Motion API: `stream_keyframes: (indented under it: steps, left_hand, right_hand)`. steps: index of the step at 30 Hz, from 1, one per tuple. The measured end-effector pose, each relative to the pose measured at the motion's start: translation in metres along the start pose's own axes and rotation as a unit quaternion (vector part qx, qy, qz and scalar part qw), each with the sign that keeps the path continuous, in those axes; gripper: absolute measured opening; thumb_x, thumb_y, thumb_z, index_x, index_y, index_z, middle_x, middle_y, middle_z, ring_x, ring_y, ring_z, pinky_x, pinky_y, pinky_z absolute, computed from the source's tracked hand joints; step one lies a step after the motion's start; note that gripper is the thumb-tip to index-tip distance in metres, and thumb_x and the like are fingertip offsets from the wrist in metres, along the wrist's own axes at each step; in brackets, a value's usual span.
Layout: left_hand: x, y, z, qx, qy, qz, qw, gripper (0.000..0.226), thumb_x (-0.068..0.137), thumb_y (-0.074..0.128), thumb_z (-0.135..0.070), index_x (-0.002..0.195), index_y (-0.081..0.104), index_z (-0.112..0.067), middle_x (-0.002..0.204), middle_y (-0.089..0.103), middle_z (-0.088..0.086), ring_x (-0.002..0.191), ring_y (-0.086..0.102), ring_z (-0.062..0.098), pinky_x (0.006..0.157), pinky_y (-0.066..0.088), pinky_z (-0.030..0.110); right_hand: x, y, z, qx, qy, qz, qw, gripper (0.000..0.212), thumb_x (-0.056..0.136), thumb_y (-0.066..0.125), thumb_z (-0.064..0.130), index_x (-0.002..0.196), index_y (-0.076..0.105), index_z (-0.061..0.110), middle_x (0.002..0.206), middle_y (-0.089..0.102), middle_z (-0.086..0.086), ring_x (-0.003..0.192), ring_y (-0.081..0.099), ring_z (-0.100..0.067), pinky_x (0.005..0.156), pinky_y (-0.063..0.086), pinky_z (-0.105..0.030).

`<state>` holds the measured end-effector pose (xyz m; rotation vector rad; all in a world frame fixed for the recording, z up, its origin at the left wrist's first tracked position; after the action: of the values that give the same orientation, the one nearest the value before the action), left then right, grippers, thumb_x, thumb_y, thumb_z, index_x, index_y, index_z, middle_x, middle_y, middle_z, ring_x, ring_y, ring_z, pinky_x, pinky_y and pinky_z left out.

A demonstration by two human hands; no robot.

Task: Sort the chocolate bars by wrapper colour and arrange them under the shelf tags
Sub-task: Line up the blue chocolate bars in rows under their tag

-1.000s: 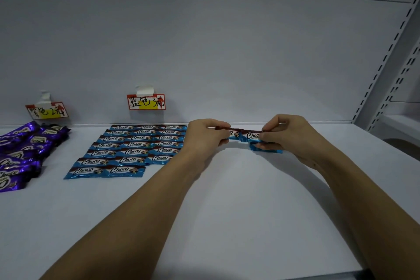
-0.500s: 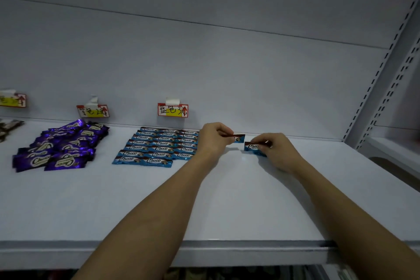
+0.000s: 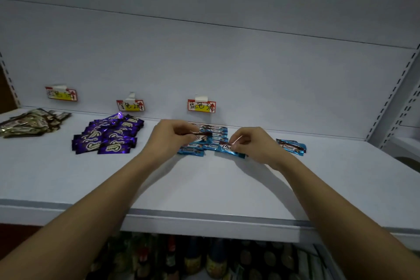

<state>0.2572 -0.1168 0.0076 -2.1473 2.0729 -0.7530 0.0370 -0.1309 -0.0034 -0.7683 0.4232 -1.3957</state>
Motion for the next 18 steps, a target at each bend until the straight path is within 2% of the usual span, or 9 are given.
stream_keyframes:
  steps: [3,5,8,10,12,14,18]
  left_hand:
    - [-0.014,-0.027,0.016,-0.006,-0.008,-0.005,1.000,0.016,0.084,0.069,0.002,0.089,0.074,-0.012,0.087,0.071,0.001,0.074,0.065,0.004,0.064,0.049,0.008]
    - [-0.016,-0.040,0.026,0.005,-0.012,-0.006,1.000,0.017,0.084,0.069,0.001,0.087,0.075,-0.014,0.087,0.071,0.002,0.070,0.064,0.002,0.058,0.046,0.007]
    - [-0.015,-0.050,0.035,0.070,-0.006,0.001,0.998,0.014,0.085,0.071,-0.006,0.092,0.077,-0.017,0.091,0.072,0.003,0.078,0.064,0.009,0.055,0.045,0.008]
    - [-0.013,-0.052,0.040,0.098,0.002,0.007,0.995,0.015,0.085,0.071,-0.008,0.091,0.077,-0.020,0.093,0.072,0.002,0.081,0.065,0.008,0.054,0.045,0.007]
    - [-0.013,-0.051,0.044,0.135,0.010,0.015,0.991,0.017,0.085,0.071,-0.011,0.093,0.076,-0.025,0.096,0.069,-0.003,0.081,0.063,0.005,0.055,0.044,0.006]
    - [-0.015,-0.049,0.046,0.195,0.027,0.025,0.980,0.024,0.084,0.073,-0.015,0.104,0.074,-0.027,0.102,0.064,-0.008,0.084,0.057,0.003,0.062,0.041,0.005]
    - [-0.019,-0.046,0.045,0.231,0.063,0.023,0.971,0.032,0.082,0.075,-0.016,0.113,0.071,-0.022,0.110,0.060,-0.005,0.095,0.053,0.007,0.079,0.039,0.014]
  right_hand:
    - [0.008,0.021,0.015,-0.037,-0.005,0.019,0.999,0.011,0.086,0.071,0.015,0.082,0.068,0.025,0.090,0.072,-0.004,0.081,0.065,-0.017,0.069,0.051,-0.027]
    - [0.012,0.028,0.019,-0.054,-0.003,0.020,0.998,0.011,0.086,0.072,0.016,0.082,0.068,0.026,0.091,0.072,-0.002,0.081,0.064,-0.015,0.069,0.051,-0.026]
    - [0.017,0.034,0.020,-0.064,0.009,0.018,0.998,0.010,0.086,0.073,0.017,0.081,0.069,0.026,0.095,0.071,-0.001,0.088,0.065,-0.015,0.075,0.053,-0.027]
    - [0.018,0.036,0.021,-0.072,0.008,0.011,0.997,0.009,0.085,0.073,0.016,0.082,0.071,0.024,0.097,0.072,-0.001,0.088,0.064,-0.014,0.075,0.053,-0.025]
    - [0.018,0.038,0.025,-0.112,-0.011,-0.004,0.994,0.008,0.085,0.072,0.014,0.084,0.072,0.022,0.097,0.072,-0.001,0.086,0.062,-0.013,0.071,0.048,-0.023]
    - [0.015,0.041,0.029,-0.159,-0.030,-0.024,0.986,0.008,0.086,0.069,0.015,0.088,0.074,0.020,0.097,0.070,0.000,0.091,0.061,-0.017,0.074,0.047,-0.027]
    - [0.007,0.041,0.040,-0.257,-0.072,-0.073,0.961,0.017,0.091,0.061,0.020,0.103,0.073,0.020,0.110,0.062,-0.002,0.104,0.054,-0.021,0.079,0.046,-0.032]
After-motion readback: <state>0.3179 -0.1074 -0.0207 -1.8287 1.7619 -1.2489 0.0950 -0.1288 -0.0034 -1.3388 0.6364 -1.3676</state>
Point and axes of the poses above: each hand's wrist, its own x-axis towards the middle knuckle, its own y-axis out of the palm, z = x × y, the point moved 9 cm from there along x, towards the middle knuckle
